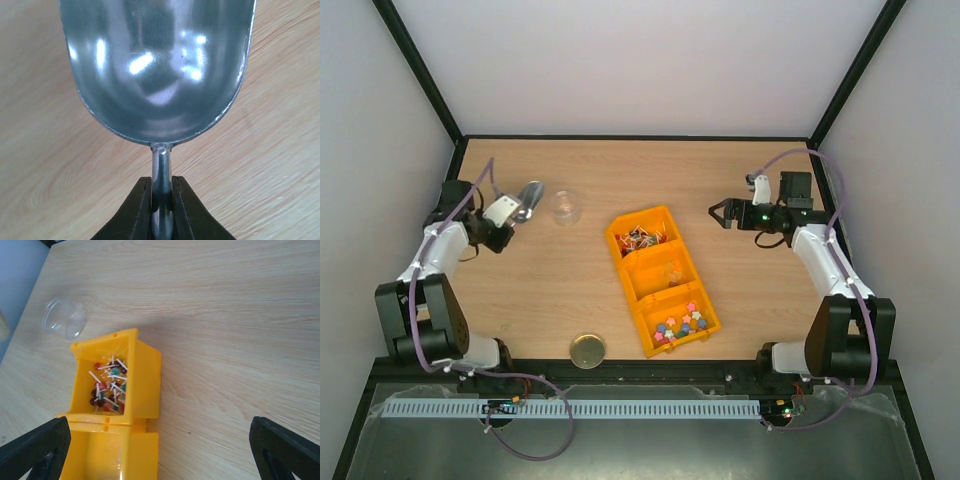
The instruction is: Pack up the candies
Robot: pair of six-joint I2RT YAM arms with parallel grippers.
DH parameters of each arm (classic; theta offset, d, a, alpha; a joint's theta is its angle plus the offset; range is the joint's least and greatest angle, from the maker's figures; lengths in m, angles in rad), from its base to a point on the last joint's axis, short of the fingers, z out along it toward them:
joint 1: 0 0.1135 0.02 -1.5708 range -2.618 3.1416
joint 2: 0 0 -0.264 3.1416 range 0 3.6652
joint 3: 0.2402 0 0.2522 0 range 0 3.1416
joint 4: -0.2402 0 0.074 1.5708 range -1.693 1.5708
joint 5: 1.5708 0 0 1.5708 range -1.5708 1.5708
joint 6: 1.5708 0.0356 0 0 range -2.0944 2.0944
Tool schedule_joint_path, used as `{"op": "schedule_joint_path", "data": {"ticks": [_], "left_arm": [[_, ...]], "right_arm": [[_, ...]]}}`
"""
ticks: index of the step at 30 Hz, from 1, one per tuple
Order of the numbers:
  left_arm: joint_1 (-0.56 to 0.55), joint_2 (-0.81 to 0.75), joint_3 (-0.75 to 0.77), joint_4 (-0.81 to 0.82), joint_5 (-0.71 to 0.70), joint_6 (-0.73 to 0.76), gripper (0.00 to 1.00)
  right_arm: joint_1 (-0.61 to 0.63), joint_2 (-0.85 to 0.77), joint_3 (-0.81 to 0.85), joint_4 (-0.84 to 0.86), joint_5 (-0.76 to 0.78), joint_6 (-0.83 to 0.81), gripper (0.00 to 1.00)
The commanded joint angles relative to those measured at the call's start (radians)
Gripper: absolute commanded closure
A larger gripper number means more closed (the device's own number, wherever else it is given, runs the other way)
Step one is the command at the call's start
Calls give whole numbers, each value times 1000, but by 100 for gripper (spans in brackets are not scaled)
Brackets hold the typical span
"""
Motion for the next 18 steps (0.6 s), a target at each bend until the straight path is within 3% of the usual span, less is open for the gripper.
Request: {"op": "schedule_joint_path", "data": {"ticks": [1,6,13,18], "left_arm": [[-128,-83,54,-121,22,65,98],[-352,-155,78,-150,-39,47,98],[-634,-134,125,-154,-122,-54,98],[-745,-97,153,-143,-129,-118,98]], "right_arm": [[64,35,48,-22,-49,39,2],[131,112,163,-127,-104,27,1],[242,152,250,-158,-170,77,3],[327,167,267,-145,-194,112,10]]}}
